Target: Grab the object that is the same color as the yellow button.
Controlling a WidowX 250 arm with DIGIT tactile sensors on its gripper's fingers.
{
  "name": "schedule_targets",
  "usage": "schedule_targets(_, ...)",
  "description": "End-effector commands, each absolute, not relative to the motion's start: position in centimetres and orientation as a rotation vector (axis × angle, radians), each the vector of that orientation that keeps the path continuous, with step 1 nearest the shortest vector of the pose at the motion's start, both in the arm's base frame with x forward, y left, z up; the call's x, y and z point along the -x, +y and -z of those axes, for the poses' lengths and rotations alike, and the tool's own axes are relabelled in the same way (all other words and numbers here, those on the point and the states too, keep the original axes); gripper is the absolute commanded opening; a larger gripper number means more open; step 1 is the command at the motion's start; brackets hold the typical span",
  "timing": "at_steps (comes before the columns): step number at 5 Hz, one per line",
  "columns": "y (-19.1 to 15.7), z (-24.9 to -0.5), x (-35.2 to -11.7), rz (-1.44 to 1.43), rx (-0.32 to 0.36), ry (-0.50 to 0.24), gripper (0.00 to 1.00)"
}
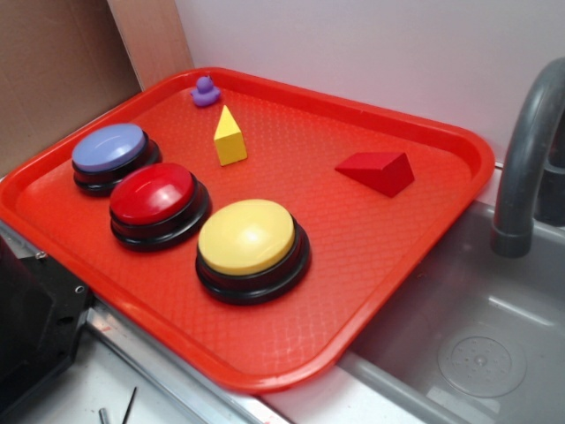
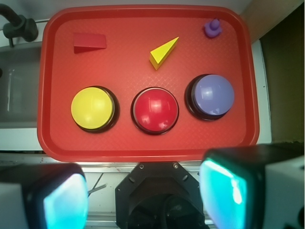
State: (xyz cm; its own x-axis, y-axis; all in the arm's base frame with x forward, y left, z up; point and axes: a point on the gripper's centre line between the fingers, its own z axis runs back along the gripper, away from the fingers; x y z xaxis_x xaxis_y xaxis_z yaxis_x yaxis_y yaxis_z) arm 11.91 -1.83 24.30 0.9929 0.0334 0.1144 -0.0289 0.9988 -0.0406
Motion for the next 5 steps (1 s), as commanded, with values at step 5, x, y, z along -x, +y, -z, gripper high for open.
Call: schedule_targets(5, 0.4, -18.9, -19.5, -0.827, 0.103, -0.118, 1.0)
